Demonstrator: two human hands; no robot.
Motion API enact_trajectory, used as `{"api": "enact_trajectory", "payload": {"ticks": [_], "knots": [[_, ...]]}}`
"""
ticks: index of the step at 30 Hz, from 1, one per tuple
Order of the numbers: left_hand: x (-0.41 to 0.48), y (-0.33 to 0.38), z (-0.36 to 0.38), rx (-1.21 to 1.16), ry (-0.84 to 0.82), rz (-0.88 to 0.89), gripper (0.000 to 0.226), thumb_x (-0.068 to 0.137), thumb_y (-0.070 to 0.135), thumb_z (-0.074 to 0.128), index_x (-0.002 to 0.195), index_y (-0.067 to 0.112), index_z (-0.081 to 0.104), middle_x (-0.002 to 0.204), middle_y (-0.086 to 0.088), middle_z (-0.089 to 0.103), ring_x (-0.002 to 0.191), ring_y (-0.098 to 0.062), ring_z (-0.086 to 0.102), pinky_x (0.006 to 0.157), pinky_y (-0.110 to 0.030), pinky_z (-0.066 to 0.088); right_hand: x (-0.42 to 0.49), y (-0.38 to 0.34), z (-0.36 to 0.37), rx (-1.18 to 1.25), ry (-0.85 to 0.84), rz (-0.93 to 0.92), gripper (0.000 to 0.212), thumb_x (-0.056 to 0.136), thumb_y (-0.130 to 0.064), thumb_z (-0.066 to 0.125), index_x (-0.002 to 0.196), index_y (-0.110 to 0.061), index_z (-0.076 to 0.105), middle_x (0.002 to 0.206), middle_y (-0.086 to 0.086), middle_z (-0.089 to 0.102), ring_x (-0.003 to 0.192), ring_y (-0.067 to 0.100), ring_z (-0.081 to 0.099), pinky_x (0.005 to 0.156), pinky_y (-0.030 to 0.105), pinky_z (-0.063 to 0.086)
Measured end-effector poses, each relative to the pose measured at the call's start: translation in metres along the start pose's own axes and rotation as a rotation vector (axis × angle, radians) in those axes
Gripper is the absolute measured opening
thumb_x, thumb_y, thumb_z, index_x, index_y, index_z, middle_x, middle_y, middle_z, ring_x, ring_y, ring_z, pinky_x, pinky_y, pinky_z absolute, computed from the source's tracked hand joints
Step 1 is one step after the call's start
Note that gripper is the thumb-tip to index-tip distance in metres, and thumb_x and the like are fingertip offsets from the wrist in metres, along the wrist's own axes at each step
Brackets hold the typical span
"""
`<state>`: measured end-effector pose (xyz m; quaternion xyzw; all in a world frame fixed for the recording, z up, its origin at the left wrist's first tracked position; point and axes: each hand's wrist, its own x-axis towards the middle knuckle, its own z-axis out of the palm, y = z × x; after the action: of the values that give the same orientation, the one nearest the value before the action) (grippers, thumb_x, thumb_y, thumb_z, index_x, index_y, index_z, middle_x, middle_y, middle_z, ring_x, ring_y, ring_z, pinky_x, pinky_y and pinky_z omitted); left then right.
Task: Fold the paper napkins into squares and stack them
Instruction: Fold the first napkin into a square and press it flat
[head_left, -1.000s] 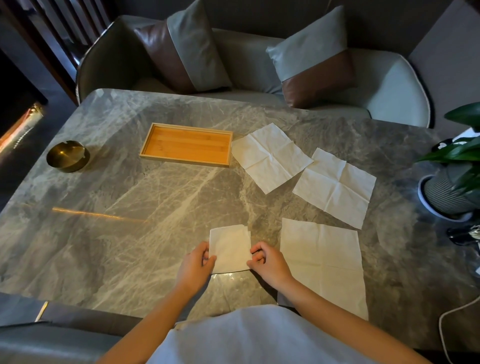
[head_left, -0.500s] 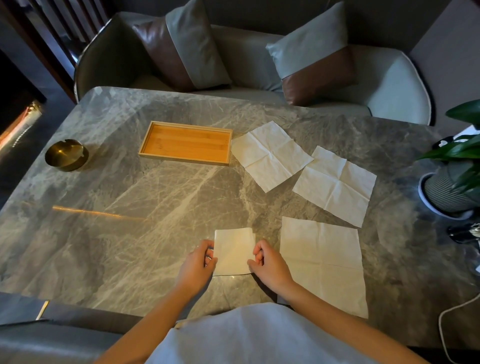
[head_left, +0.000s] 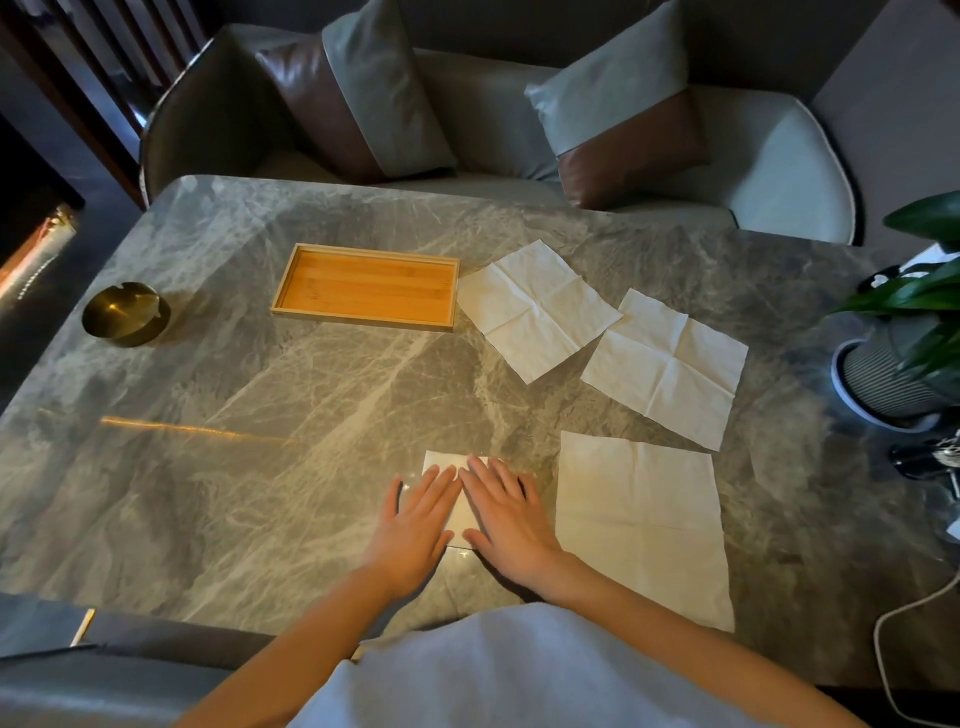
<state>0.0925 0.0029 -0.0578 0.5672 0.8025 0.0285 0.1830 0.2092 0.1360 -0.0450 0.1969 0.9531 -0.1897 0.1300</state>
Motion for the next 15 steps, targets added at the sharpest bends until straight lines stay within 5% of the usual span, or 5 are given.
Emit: {"api": "enact_trajectory", "payload": {"ticks": [15], "knots": [[0.002,-0.011,-0.002,-0.117,-0.141,-0.226,0.083,0.091,0.044,0.051,0.150,0.024,-0.005,0.159,0.005,-0.018,0.146,-0.020,-0.017,0.116,-0.055,-0.003,-0.009,0.028,0.009,0.075,-0.029,0.087,0.083,0.089,-0.037,0.061,0.151,-0.026,0.006,0.162,-0.007,-0.005,0.149,0.016,-0.005,0.120,0.044,0.005]]}}
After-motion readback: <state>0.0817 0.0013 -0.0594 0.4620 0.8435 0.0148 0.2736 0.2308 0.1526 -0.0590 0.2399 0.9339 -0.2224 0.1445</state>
